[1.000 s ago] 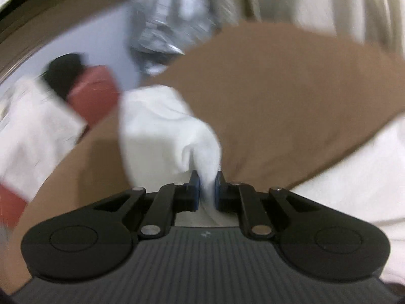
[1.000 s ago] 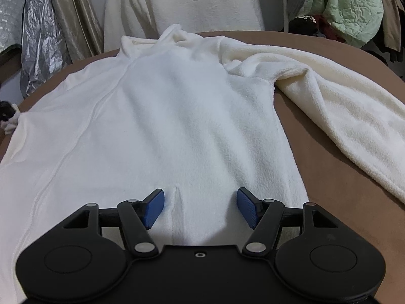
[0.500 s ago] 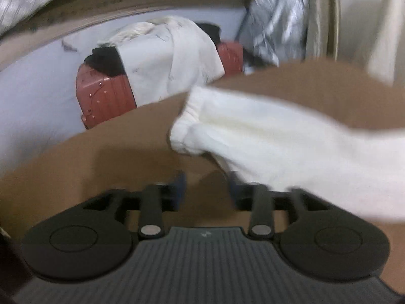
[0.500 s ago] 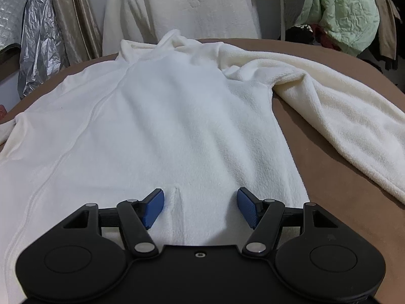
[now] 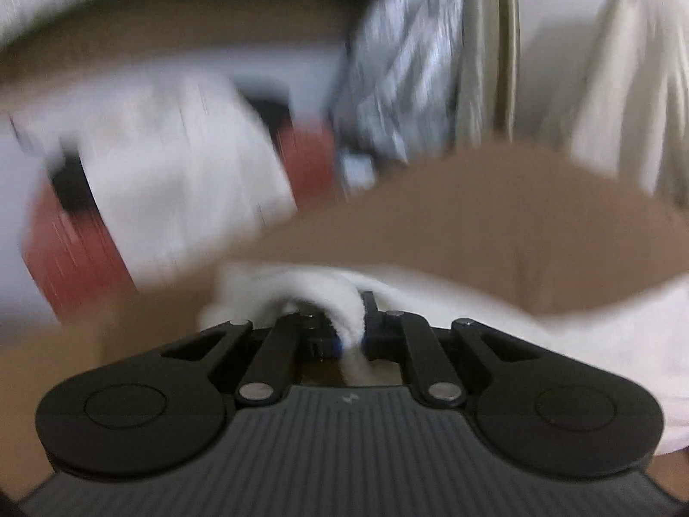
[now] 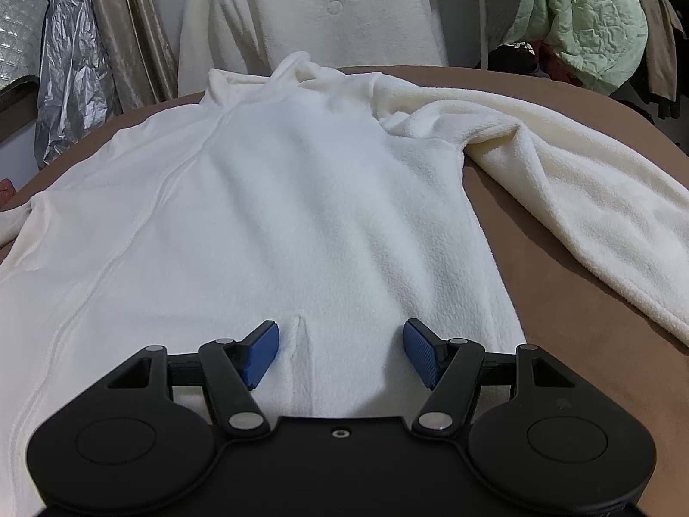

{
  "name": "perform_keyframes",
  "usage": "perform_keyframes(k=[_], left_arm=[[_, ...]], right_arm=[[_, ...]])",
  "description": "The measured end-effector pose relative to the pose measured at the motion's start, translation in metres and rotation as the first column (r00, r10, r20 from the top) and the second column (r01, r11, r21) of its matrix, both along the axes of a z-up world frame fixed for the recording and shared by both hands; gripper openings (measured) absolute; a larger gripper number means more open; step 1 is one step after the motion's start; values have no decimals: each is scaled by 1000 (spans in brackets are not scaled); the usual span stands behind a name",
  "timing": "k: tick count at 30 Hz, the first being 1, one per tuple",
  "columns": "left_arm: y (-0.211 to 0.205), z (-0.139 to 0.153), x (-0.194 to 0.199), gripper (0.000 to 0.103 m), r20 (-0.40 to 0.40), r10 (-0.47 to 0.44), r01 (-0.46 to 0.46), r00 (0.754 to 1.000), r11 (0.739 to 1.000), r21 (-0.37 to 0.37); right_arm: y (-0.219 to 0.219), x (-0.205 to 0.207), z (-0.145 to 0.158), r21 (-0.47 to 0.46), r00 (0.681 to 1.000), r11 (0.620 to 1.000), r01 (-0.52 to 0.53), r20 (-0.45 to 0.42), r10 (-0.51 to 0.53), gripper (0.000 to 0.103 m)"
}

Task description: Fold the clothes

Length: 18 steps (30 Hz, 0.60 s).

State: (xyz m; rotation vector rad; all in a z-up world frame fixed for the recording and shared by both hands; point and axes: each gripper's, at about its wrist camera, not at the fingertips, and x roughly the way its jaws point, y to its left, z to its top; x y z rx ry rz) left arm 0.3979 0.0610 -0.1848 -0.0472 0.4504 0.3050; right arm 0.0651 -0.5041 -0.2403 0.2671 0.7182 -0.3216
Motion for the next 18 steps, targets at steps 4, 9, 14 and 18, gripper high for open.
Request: perform_keyframes(k=[4, 9, 14, 18], left_arm=[[-6, -2, 4, 9, -24, 22, -20, 999, 997, 77], [-6, -55, 20, 20, -369, 69, -36, 927, 995, 96], [-43, 3, -22, 37, -239, 28, -14, 971, 998, 59], [-122, 44, -59, 55, -167, -218, 223, 961, 975, 13]], right_arm=[[5, -2, 2, -26, 1000, 1000, 7, -7, -7, 70], [4, -7, 3, -21, 1000, 1000, 9, 3, -9, 70], [-11, -24, 19, 43, 1000, 999, 0, 11, -1, 70], [-46, -57, 23, 169, 984, 974, 152, 65, -164, 70]])
